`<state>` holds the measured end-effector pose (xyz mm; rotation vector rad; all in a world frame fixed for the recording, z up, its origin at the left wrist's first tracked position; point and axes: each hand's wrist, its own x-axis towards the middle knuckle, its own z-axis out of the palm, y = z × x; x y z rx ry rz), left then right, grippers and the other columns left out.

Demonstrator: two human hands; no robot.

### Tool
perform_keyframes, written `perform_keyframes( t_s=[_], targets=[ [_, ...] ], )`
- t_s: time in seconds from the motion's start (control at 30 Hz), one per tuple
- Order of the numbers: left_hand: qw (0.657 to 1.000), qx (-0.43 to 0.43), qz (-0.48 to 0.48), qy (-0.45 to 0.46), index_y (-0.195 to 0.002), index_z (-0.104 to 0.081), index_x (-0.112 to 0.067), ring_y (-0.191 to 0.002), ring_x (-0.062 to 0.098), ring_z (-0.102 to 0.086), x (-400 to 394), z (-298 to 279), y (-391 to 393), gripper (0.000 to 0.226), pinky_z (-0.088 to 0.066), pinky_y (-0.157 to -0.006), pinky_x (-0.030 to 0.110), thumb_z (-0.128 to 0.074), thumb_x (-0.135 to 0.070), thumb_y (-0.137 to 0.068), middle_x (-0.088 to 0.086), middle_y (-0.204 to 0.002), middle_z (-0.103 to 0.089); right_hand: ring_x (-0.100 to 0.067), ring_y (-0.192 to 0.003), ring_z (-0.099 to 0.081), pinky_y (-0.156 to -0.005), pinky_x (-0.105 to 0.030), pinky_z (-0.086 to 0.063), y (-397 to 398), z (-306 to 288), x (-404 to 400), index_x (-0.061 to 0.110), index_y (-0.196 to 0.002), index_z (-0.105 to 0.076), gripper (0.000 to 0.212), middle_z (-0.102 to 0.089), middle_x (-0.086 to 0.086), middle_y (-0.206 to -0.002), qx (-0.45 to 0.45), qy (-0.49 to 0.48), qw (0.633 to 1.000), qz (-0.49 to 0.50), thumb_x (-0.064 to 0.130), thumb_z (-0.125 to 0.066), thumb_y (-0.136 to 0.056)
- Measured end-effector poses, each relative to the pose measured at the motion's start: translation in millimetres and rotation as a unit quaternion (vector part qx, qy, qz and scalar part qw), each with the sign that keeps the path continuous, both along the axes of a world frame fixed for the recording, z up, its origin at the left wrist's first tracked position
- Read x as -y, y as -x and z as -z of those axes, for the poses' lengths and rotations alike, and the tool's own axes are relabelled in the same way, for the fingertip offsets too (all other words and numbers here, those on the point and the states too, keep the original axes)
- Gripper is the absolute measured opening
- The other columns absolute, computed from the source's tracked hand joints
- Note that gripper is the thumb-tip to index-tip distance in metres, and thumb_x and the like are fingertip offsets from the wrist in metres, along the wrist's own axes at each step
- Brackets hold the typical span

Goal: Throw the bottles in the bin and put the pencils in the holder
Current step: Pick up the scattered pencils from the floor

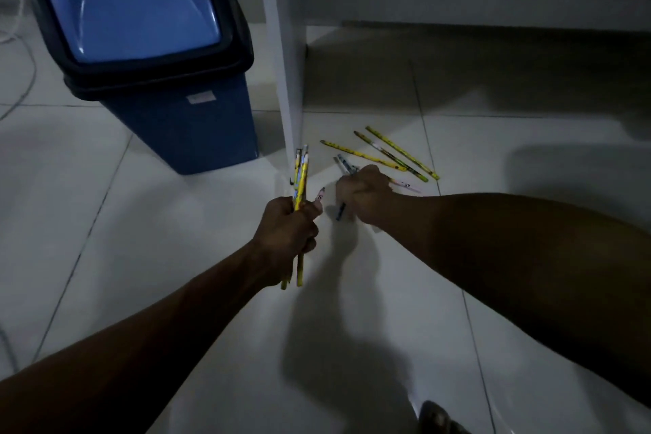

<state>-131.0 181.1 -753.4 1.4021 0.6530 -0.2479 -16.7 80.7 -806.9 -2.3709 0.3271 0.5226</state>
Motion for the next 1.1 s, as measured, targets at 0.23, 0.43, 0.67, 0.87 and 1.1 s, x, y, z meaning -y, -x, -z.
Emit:
perform_keyframes(
  t_s=[0.23,0.43,0.67,0.87,1.1],
  targets=[
    [0.999,-0.034,0.02,0.028,-0.082,-0.042,-0.009,-0.045,0.017,-0.041,13,-1,-16,0.016,-0.034,-0.038,0.022,-0.042,-0.009,-0.098,0.006,-0.061,-0.041,-0.024,-0.086,-0.065,-0.062,-0.026,-0.045,-16,-9,41,0.014,-0.101,-0.069,0.025,-0.067,-0.005,-0.091,0.06,-0.029,0.998,-0.02,0.029,-0.071,-0.081],
    [0.998,-0.04,0.032,0.042,-0.078,-0.042,-0.011,-0.04,0.014,-0.037,21,8,-28,0.02,-0.03,-0.037,0.02,-0.045,-0.011,-0.098,0.005,-0.062,-0.043,-0.031,-0.097,-0.059,-0.071,-0.03,-0.041,-31,-14,72,0.009,-0.12,-0.057,0.03,-0.059,-0.013,-0.103,0.073,-0.003,0.99,-0.123,0.011,-0.057,-0.09],
    [0.997,-0.028,0.009,-0.069,-0.075,-0.049,-0.009,-0.035,0.012,-0.034,26,12,-38,0.027,-0.03,-0.034,0.018,-0.071,-0.022,-0.085,0.004,-0.055,-0.041,-0.034,-0.102,-0.063,-0.078,-0.033,-0.049,-32,-9,81,0.014,-0.114,-0.066,0.042,-0.065,-0.016,-0.11,0.138,0.127,0.967,-0.174,0.039,-0.07,-0.08],
    [0.996,-0.021,-0.004,-0.085,-0.075,-0.062,-0.005,-0.033,0.011,-0.037,28,12,-55,0.03,-0.033,-0.034,0.019,-0.069,-0.031,-0.087,0.002,-0.047,-0.043,-0.037,-0.1,-0.067,-0.081,-0.038,-0.054,-33,0,88,0.016,-0.106,-0.071,0.035,-0.069,-0.015,-0.107,0.167,0.173,0.947,-0.213,0.044,-0.068,-0.085],
    [0.988,0.012,0.029,-0.153,-0.09,-0.068,0.001,-0.032,0.009,-0.033,38,23,-86,0.024,-0.024,-0.035,0.015,-0.064,-0.022,-0.091,0.006,-0.059,-0.044,-0.03,-0.096,-0.066,-0.071,-0.03,-0.048,-34,6,97,0.014,-0.104,-0.069,0.024,-0.069,-0.01,-0.105,0.209,0.113,0.949,-0.207,0.033,-0.065,-0.09]
  ],
)
